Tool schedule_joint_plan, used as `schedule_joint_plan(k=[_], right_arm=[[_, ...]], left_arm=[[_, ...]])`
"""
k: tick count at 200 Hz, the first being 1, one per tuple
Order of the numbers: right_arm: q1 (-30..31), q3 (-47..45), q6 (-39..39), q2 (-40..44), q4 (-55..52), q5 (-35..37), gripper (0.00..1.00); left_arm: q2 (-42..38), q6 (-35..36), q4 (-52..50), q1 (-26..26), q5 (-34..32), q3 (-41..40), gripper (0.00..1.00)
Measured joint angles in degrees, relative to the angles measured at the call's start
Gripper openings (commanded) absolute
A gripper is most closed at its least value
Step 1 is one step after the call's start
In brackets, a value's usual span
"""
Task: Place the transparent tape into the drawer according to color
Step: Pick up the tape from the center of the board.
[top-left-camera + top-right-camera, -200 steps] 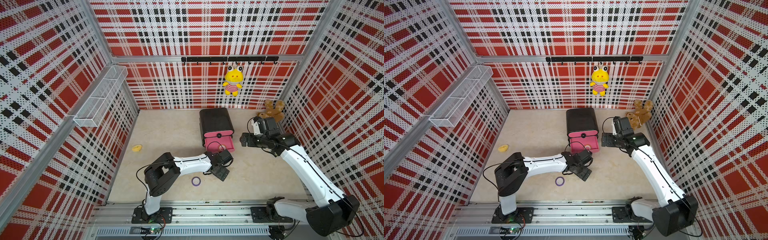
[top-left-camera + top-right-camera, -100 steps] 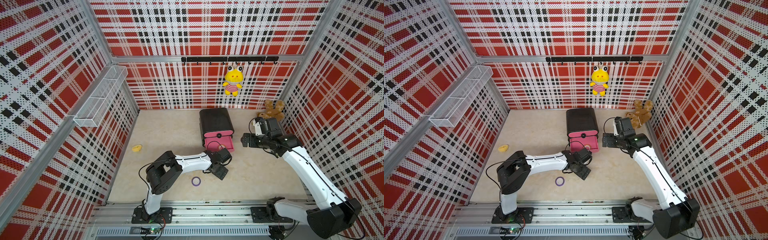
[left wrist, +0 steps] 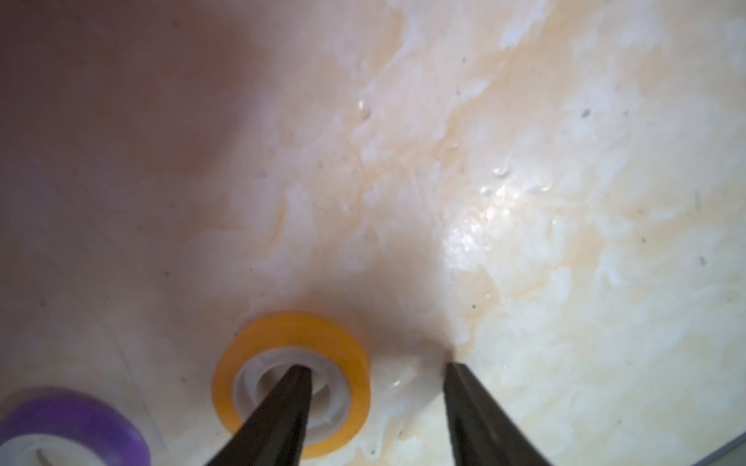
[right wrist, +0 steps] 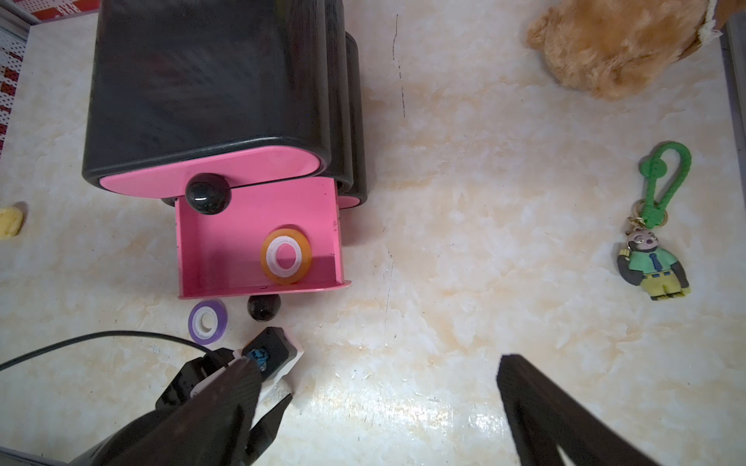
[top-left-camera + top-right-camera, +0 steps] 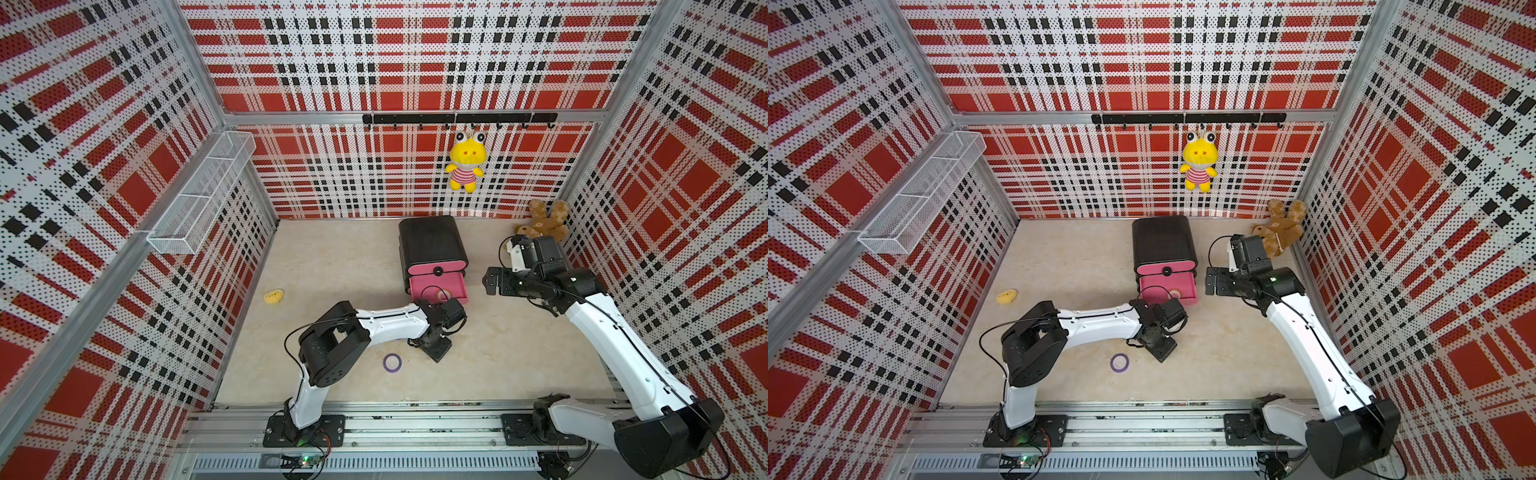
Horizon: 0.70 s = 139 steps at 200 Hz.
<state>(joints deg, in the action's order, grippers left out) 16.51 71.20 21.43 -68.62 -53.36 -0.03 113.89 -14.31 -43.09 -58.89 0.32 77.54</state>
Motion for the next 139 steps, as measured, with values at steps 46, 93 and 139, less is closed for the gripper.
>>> schedule_joint_plan(k=[46,93,139], right_arm=[[-0.68,0.00,-0.59,0.24,0.04,-0.44,1.00],[-1.62,0.00,-1.05,0.24,0.04,-1.31,1.00],[-2.67,-0.09,-1.27,0.24,0.15,-2.16,1.00]], left_arm=[[-0.04,1.11,-2.27,-0.02,1.25,0.00,0.17],[-0.02,2.21,-2.86,0.07,1.55,0.37,0.00],[0.02,2.23,-4.33,0.11,0.94,0.92,0.00]])
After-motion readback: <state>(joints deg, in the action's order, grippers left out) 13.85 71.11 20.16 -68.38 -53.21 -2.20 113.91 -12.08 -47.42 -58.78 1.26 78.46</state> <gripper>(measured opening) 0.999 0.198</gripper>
